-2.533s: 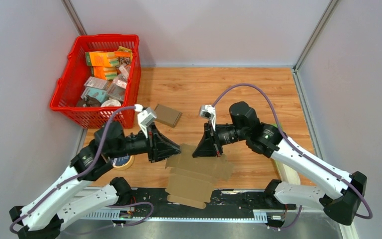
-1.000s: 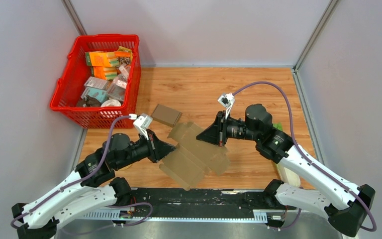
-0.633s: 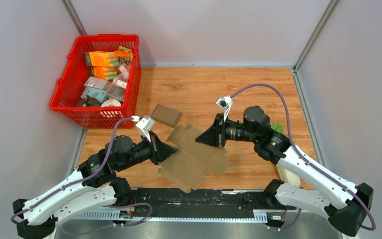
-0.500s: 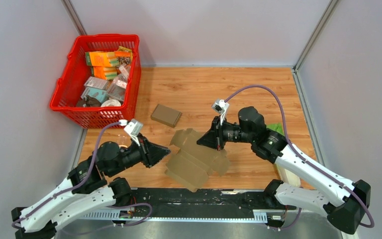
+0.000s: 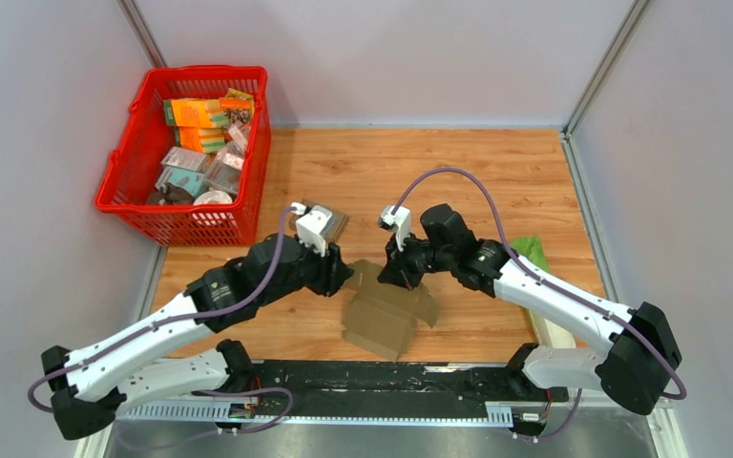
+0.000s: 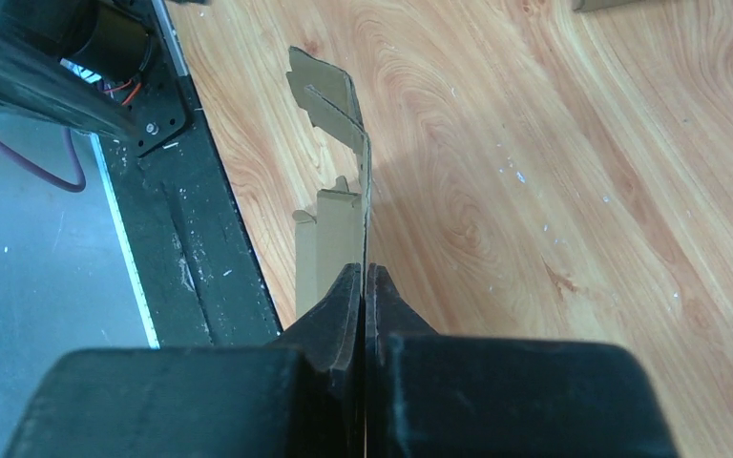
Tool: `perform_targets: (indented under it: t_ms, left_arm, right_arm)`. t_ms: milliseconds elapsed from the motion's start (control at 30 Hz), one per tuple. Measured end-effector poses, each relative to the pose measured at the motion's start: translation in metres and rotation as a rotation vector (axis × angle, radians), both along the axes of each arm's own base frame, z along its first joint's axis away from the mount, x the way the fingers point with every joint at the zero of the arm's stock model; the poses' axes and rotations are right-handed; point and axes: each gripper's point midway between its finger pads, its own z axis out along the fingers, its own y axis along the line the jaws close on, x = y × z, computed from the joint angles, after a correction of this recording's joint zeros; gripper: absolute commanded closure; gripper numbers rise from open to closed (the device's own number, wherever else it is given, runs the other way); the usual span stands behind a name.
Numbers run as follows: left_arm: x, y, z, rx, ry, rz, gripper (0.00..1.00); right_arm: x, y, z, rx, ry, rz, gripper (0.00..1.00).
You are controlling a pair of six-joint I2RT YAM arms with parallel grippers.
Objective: Fold the paper box
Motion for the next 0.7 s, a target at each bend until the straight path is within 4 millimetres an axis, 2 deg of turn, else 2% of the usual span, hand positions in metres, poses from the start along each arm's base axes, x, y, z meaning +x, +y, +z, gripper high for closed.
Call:
perform_targets:
  t_ms: [167, 367, 600, 700]
  left_arm:
    - [0.017, -0.012, -0.01, 0.078, -0.015, -0.026, 0.42]
    - [0.027, -0.016, -0.015, 0.085, -0.012, -0.052, 0.5]
    - [0.022, -0.03, -0.033, 0.118, 0.039, -0.127, 0.61]
    - [0.022, -0.032, -0.036, 0.121, 0.047, -0.135, 0.77]
  right_arm:
    - [-0.002, 0.002, 0.001, 0.003, -0.019, 0.034, 1.0]
    - [-0.004, 0.002, 0.002, 0.01, -0.018, 0.053, 1.0]
    - [-0.006, 0.003, 0.002, 0.013, -0.015, 0.06, 1.0]
    - [-0.006, 0.003, 0.003, 0.014, -0.015, 0.061, 1.0]
